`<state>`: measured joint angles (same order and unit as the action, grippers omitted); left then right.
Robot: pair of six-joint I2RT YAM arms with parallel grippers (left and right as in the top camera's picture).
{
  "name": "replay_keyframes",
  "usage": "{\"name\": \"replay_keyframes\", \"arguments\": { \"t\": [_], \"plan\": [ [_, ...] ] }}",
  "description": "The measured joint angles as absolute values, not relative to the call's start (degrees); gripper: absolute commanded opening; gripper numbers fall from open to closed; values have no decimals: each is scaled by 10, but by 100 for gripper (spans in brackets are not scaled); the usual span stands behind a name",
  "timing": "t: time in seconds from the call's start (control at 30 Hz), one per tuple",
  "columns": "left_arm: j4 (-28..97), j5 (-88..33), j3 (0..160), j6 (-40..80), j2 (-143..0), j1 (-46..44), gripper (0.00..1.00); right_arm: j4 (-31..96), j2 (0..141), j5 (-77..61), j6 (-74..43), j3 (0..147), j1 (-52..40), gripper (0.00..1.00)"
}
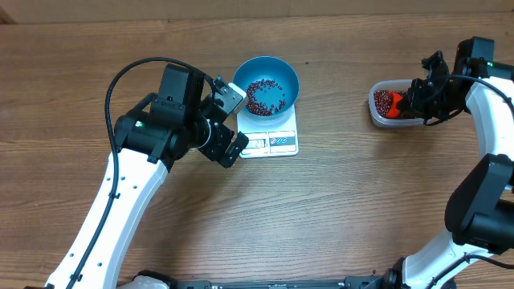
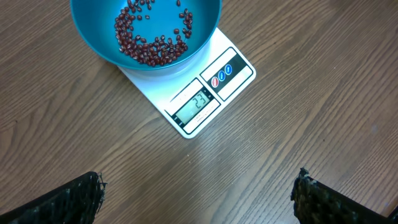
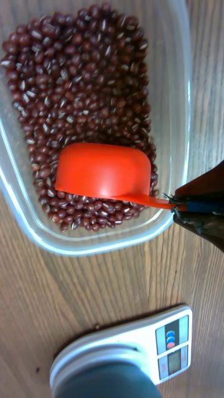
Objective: Scoop item into bowl and weigh 150g on scale
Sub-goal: 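Return the red cup to the bean container and scoop again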
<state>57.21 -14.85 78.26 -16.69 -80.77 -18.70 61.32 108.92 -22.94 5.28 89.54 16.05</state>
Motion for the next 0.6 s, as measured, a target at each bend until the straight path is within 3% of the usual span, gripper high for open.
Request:
{"name": "replay_keyframes", "arguments": {
  "t": [0.6],
  "plan": [
    [572,-149,783,-167,-808,-187,100,607,1089,-346,45,895,217,4]
  ]
}}
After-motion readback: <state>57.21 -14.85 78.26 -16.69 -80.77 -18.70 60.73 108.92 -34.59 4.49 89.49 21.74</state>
